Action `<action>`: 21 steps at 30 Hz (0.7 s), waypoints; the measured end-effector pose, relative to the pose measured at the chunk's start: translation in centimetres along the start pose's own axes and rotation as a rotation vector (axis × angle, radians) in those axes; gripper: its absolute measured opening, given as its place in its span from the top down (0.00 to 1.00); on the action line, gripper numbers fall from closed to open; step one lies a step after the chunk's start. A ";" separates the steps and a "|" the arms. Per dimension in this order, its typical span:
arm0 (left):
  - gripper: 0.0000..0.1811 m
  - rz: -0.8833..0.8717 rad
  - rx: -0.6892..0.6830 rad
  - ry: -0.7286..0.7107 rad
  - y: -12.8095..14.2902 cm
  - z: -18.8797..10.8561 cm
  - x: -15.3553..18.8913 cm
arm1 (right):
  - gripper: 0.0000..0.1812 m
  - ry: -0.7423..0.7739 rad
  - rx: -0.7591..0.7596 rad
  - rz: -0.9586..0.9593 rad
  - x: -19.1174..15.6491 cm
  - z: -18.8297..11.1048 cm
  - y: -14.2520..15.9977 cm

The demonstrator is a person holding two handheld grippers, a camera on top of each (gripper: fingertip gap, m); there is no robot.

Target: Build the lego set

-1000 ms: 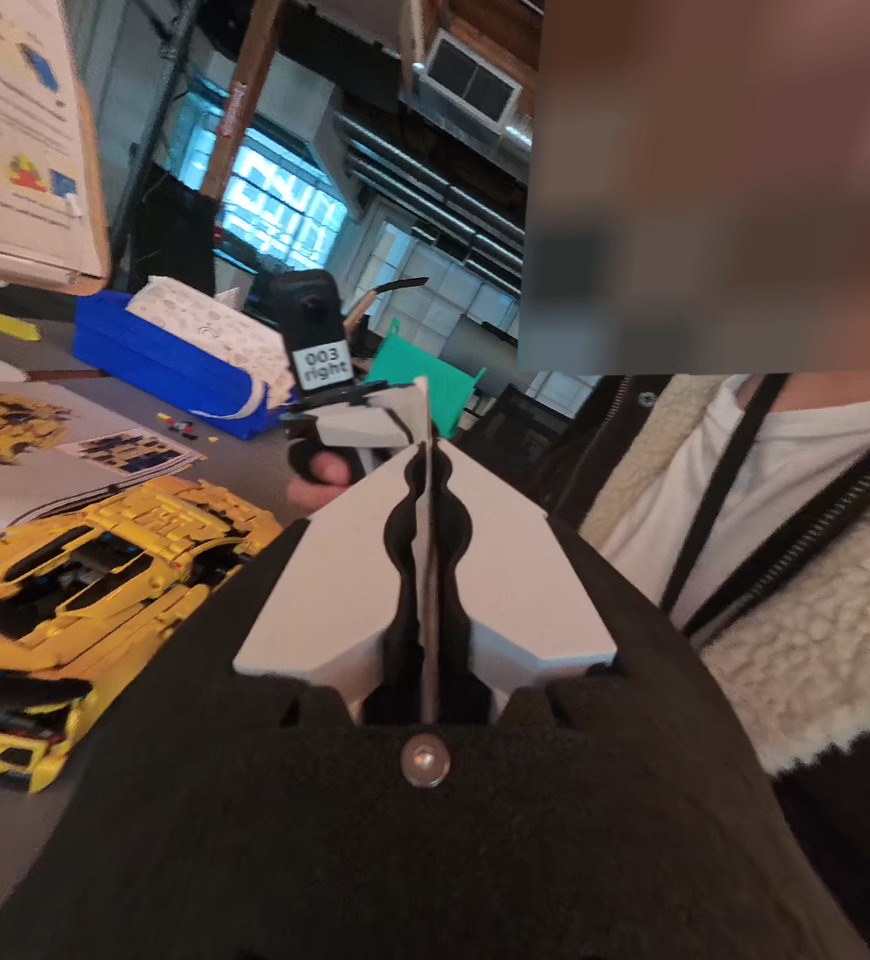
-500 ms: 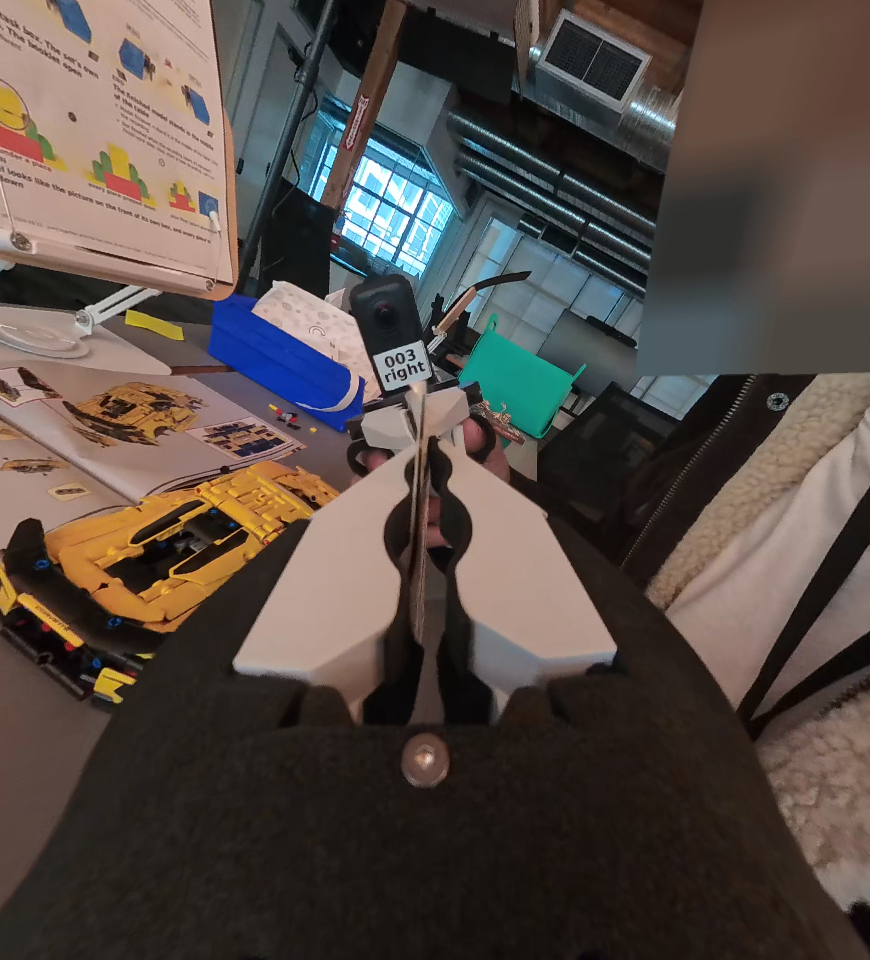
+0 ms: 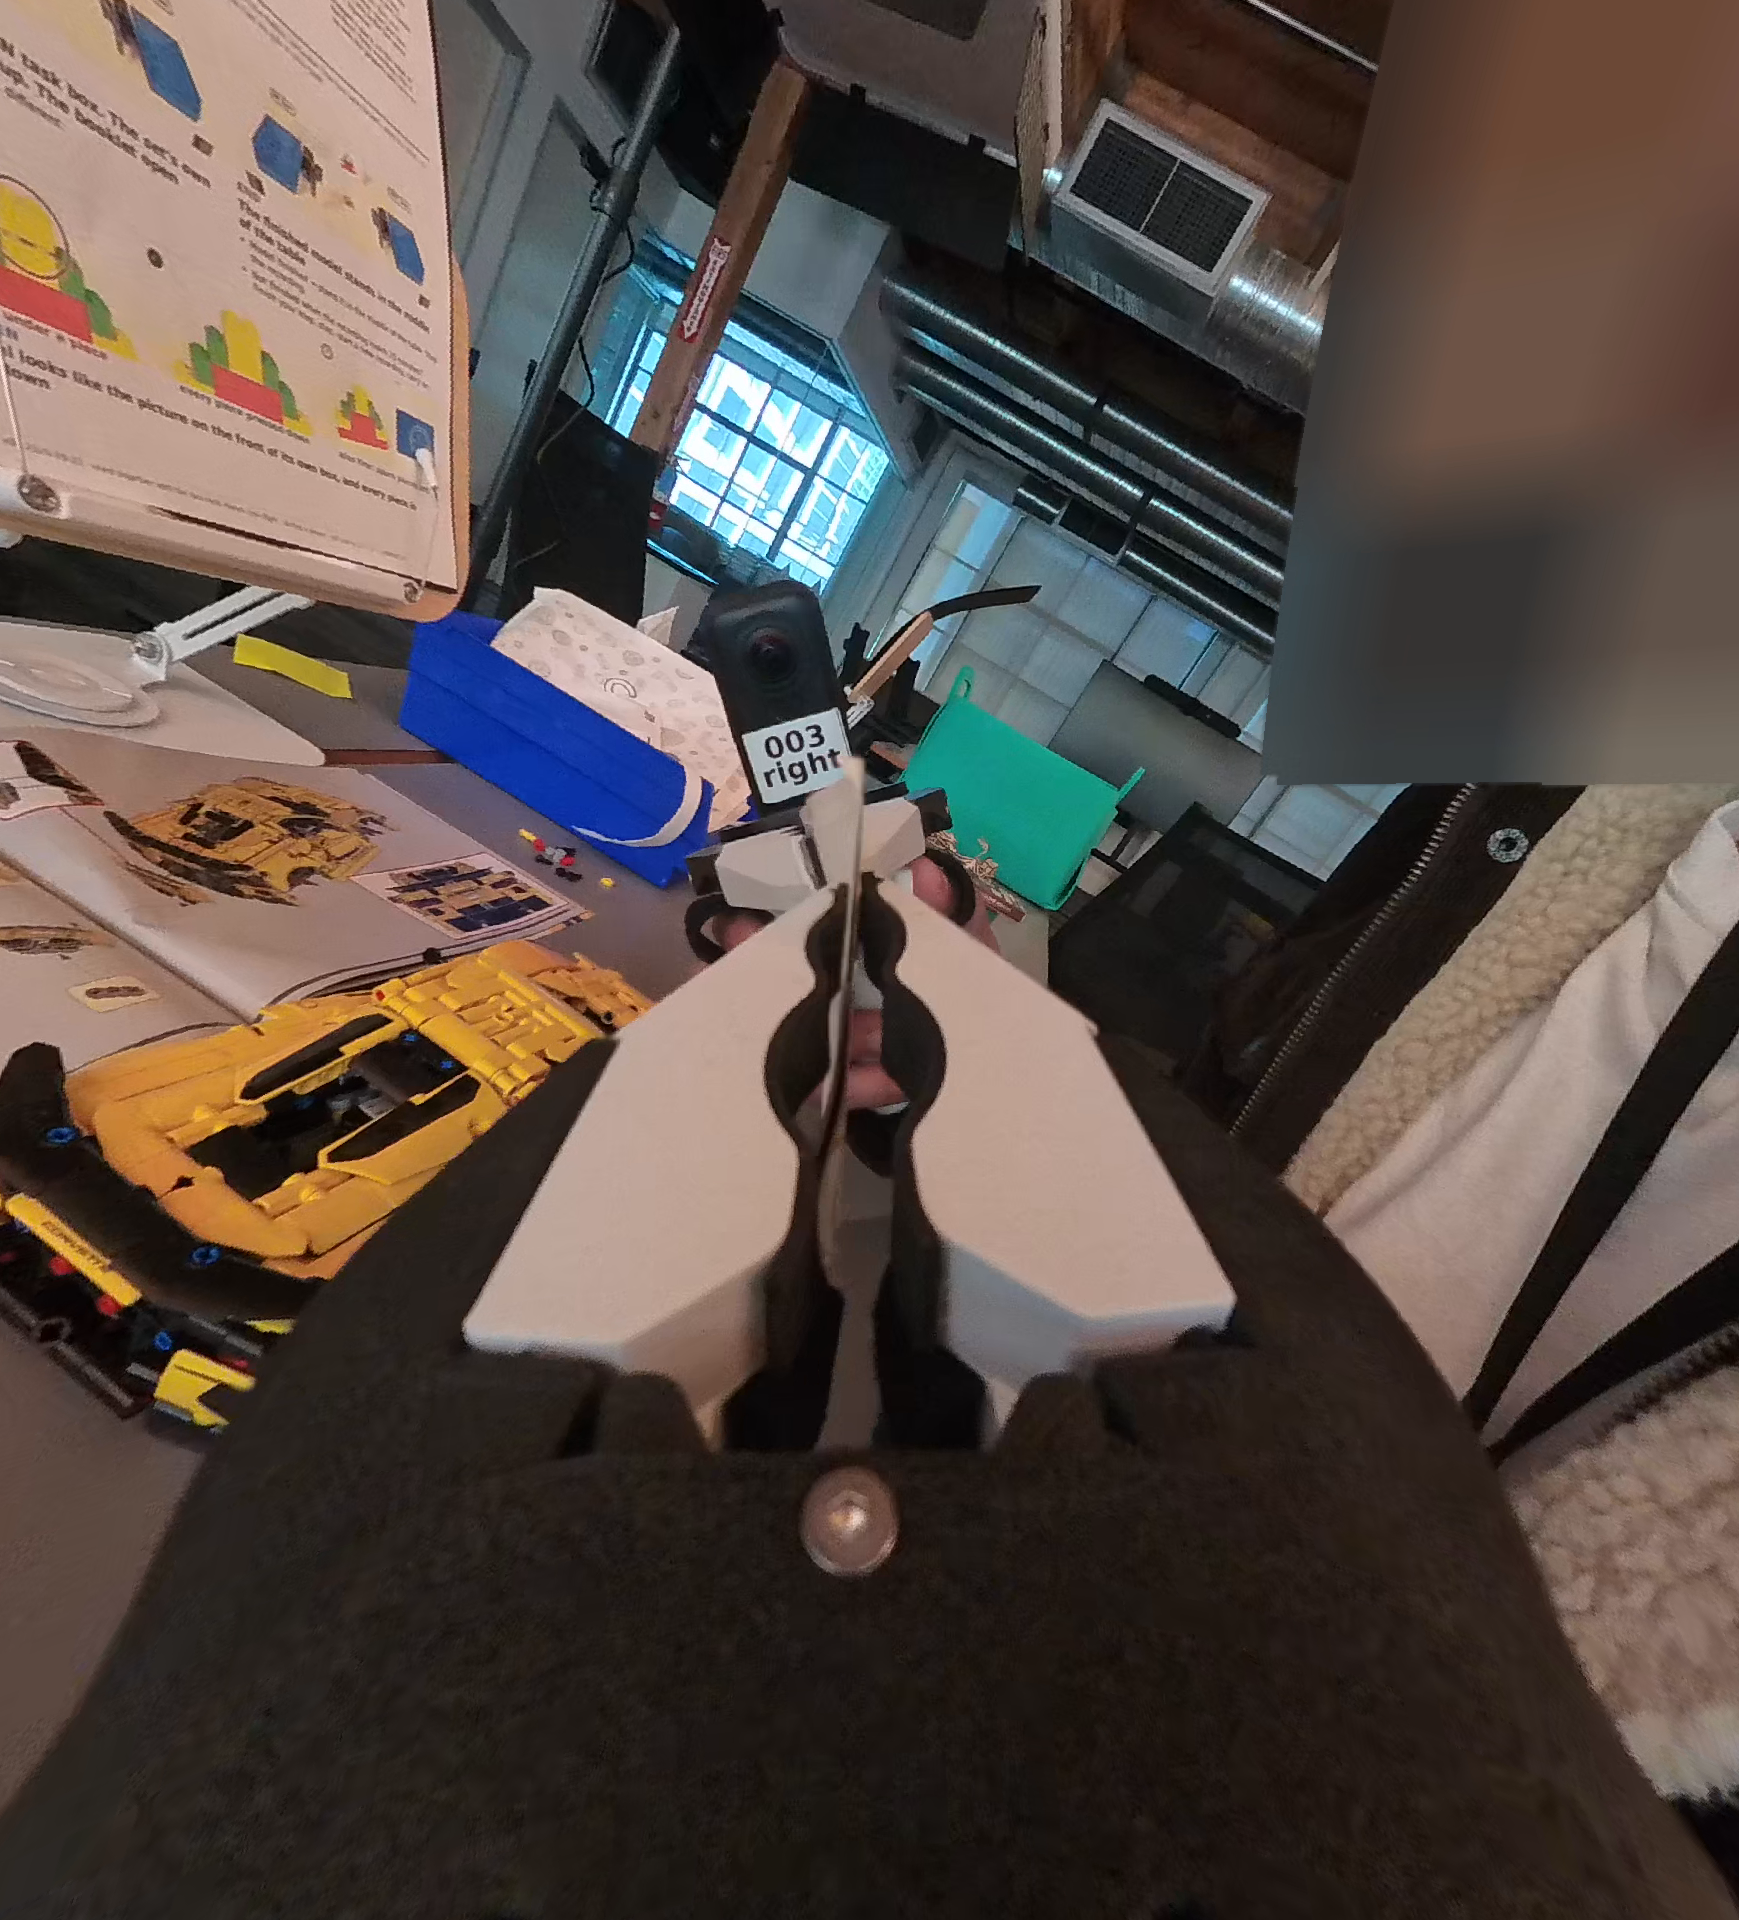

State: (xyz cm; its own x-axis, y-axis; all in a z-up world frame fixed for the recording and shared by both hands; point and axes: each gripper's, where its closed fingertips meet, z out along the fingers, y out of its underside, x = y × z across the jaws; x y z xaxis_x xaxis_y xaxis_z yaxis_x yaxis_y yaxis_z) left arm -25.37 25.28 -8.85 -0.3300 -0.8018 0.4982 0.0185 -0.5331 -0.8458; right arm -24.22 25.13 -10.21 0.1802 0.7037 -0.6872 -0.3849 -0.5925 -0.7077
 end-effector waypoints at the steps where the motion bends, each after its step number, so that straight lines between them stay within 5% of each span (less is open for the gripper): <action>1: 1.00 -0.001 0.000 0.001 0.0 0.0 0.0 | 1.00 -0.001 -0.002 0.000 0.0 0.0 0.0; 10: 1.00 -0.005 -0.017 -0.017 0.2 0.1 -0.3 | 1.00 0.040 0.021 -0.041 0.3 0.0 -0.4; 13: 1.00 -0.056 0.015 -0.065 -0.3 -0.3 -1.5 | 0.89 0.305 0.101 -0.355 1.8 -1.6 -2.4; 16: 1.00 -0.116 0.016 -0.133 -0.1 -0.8 -3.2 | 0.82 0.486 0.085 -0.801 -0.3 -2.0 -3.2; 18: 1.00 -0.151 0.025 -0.129 0.0 -0.7 -3.5 | 0.80 0.495 0.049 -0.923 -1.8 -0.2 -2.1; 21: 1.00 -0.184 0.041 -0.066 -0.3 -0.2 -2.8 | 0.63 0.545 -0.109 -0.939 0.2 1.8 0.4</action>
State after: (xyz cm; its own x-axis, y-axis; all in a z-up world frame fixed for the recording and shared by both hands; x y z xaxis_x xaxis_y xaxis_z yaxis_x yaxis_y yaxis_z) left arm -24.67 27.70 -10.04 -0.2685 -0.7053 0.6560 0.0022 -0.6815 -0.7318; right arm -25.96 25.74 -10.29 0.7472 0.6416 0.1737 0.1934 0.0401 -0.9803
